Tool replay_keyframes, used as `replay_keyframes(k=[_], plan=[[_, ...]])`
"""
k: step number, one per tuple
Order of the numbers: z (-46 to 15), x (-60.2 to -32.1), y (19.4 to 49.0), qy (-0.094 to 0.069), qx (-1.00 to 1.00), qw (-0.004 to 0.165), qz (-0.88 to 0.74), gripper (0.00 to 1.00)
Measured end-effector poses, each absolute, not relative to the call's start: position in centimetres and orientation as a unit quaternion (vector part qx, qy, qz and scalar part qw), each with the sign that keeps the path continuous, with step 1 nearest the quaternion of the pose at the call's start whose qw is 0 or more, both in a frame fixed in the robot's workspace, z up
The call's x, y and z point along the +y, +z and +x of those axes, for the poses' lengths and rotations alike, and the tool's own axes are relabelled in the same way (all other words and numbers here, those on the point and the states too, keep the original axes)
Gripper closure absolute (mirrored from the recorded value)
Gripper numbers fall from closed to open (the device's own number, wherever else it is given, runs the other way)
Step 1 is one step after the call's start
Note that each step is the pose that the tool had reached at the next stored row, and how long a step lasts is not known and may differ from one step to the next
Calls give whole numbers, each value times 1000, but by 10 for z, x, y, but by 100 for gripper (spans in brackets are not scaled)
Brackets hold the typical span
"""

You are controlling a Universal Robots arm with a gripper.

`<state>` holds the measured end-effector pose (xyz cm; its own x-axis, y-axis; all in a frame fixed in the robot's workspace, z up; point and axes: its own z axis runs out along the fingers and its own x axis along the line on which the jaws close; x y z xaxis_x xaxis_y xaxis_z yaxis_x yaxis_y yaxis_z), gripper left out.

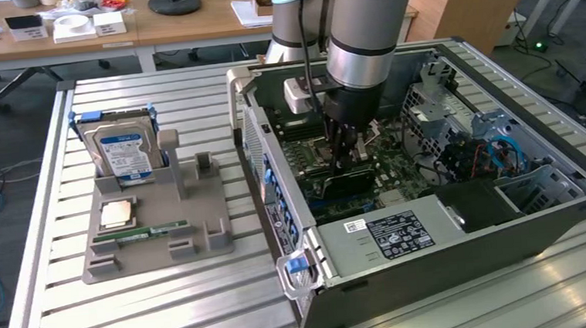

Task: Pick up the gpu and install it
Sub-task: 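Press down on the gpu until it lock into place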

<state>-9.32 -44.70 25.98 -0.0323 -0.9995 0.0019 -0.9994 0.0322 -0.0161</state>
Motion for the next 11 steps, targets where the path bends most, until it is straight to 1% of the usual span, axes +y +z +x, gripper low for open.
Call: replay_keyframes(k=[11], plan=[[-95,-447,260,-6,718,5,-696,89]])
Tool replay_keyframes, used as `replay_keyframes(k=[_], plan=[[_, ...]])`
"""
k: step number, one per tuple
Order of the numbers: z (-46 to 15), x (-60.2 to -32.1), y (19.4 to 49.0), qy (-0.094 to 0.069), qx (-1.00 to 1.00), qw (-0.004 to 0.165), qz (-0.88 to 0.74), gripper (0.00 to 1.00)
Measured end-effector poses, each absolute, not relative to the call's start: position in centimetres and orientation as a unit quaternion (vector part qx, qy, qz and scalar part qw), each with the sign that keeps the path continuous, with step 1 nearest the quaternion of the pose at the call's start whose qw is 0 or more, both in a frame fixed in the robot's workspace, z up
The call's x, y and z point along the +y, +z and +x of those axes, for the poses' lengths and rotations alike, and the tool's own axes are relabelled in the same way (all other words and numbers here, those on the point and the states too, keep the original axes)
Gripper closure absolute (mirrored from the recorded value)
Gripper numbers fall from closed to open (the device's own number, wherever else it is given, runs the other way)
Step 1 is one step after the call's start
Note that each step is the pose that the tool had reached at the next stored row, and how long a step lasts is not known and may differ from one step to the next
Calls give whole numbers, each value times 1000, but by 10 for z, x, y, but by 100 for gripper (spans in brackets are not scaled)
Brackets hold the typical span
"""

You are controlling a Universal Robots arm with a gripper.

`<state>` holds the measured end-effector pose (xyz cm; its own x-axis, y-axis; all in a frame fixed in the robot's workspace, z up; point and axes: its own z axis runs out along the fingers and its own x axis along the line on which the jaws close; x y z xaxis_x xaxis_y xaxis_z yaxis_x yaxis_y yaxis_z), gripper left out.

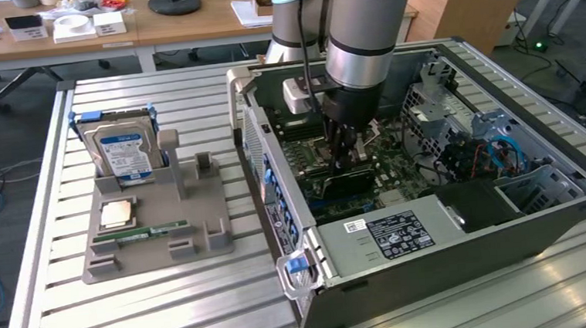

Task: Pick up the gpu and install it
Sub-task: 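Press down on the gpu until it lock into place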

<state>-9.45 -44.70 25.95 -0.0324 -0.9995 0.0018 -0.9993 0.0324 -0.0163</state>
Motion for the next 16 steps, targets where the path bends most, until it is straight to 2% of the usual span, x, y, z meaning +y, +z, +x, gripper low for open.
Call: replay_keyframes(k=[16], plan=[[-93,-447,285,-6,718,5,-696,89]])
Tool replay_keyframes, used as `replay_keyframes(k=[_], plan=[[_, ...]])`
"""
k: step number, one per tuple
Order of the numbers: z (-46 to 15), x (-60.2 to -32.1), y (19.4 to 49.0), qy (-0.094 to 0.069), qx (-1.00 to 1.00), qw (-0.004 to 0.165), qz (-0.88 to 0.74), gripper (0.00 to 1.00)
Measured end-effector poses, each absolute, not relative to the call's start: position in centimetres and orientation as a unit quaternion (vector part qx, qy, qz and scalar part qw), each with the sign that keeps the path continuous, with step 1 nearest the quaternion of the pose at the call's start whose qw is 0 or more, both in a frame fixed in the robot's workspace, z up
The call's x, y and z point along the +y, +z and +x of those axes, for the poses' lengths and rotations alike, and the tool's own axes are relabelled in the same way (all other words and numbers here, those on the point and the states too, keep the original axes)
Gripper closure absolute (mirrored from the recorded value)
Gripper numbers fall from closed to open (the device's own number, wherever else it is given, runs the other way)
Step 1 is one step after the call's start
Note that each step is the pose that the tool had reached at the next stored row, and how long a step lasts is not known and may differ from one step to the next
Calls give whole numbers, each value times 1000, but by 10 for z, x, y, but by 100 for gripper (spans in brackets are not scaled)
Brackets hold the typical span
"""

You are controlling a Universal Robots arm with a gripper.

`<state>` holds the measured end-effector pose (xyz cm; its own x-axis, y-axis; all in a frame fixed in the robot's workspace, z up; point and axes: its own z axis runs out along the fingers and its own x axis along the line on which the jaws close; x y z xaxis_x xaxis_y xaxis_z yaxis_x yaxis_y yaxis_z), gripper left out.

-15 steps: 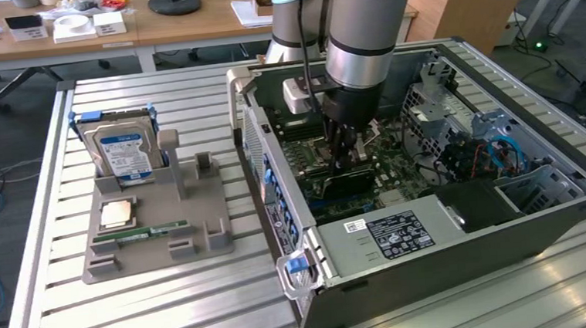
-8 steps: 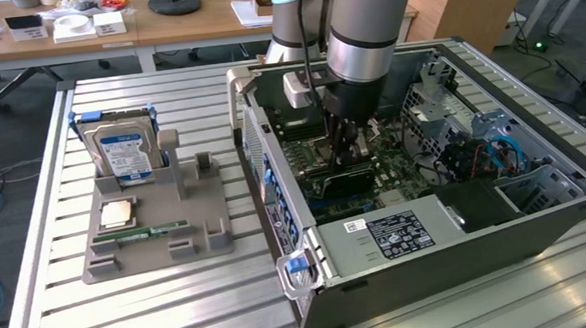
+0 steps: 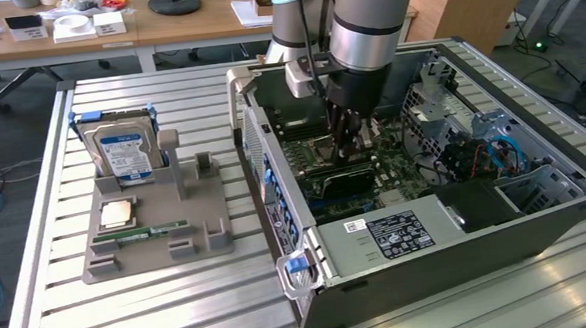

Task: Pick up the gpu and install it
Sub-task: 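Press down on the gpu until it lock into place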

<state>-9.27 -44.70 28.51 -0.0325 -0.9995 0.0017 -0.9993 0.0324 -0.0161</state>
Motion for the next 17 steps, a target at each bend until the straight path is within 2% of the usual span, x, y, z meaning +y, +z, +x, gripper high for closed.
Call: replay_keyframes(k=[17], plan=[[-91,-447,316,-6,718,5,-696,89]])
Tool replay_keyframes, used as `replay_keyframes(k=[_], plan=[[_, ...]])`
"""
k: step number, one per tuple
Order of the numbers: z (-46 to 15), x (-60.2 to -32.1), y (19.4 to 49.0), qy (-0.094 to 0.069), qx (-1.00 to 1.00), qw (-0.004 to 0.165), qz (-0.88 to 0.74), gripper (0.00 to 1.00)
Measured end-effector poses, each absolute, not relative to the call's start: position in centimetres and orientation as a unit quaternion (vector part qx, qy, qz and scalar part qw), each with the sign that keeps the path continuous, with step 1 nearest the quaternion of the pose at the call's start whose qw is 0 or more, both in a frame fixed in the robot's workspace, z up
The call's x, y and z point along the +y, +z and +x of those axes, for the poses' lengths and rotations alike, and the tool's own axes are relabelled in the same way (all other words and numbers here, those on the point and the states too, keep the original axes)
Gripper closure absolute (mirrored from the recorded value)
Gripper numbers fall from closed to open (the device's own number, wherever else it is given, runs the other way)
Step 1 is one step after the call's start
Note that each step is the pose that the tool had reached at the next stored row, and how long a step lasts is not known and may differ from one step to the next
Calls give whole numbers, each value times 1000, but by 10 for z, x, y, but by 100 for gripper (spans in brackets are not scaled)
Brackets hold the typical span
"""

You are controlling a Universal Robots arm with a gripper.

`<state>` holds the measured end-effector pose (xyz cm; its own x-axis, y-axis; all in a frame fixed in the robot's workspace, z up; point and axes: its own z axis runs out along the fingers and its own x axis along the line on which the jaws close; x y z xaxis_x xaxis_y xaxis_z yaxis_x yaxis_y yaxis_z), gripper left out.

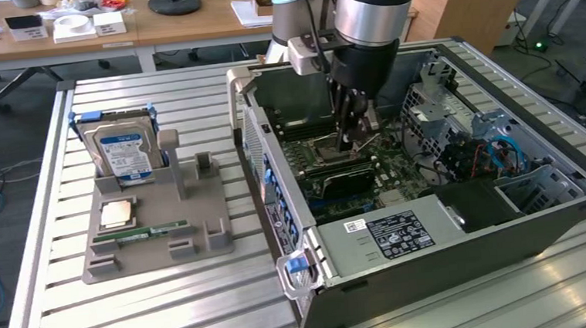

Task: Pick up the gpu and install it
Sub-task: 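Press down on the gpu until it lock into place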

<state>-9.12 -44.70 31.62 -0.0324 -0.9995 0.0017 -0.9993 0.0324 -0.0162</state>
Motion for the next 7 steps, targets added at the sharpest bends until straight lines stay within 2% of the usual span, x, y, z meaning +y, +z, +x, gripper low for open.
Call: replay_keyframes(k=[7], plan=[[-91,-447,317,-6,718,5,-696,89]])
